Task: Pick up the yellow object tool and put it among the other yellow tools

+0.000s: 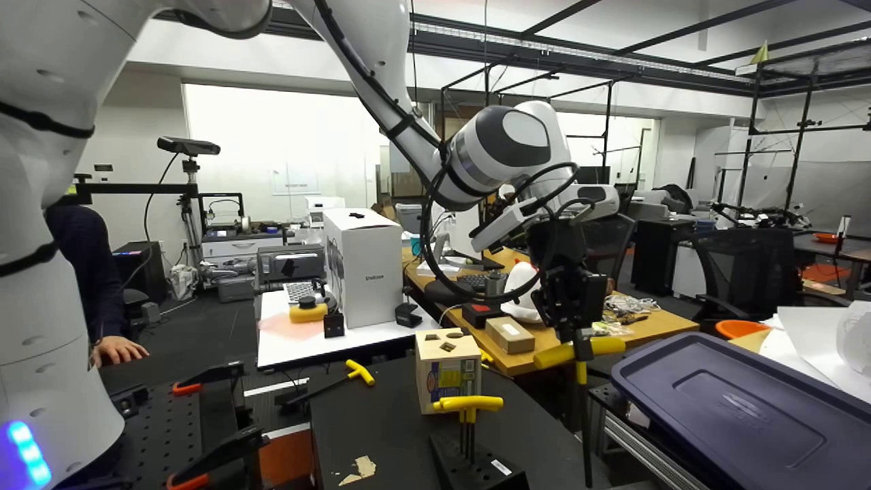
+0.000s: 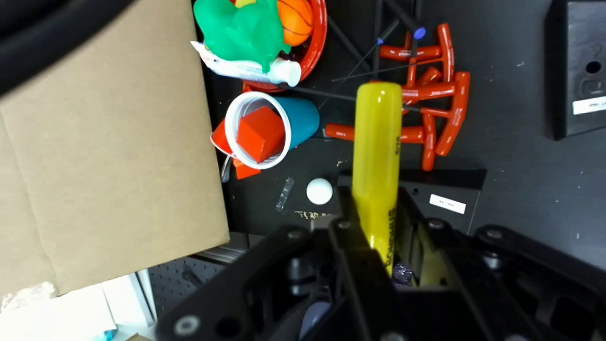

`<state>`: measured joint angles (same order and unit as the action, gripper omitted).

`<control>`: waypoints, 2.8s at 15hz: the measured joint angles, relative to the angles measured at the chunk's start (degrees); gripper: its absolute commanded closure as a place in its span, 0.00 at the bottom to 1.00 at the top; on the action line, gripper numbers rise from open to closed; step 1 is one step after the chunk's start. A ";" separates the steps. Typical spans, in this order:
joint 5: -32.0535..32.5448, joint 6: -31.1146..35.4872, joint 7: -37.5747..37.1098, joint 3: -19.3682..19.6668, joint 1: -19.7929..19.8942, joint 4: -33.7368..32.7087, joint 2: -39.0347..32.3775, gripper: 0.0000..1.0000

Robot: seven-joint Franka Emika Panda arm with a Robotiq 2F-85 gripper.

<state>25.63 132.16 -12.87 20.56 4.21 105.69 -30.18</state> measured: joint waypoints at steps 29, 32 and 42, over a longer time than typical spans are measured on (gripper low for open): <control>-8.22 -0.33 -1.05 -6.91 -0.10 8.48 2.59 0.94; -9.05 -0.33 -1.05 -7.40 -0.19 9.21 2.62 0.94; -9.57 -0.57 -5.73 -7.82 -0.66 9.86 2.61 0.94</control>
<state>16.06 131.59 -18.60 12.74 3.55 115.56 -27.56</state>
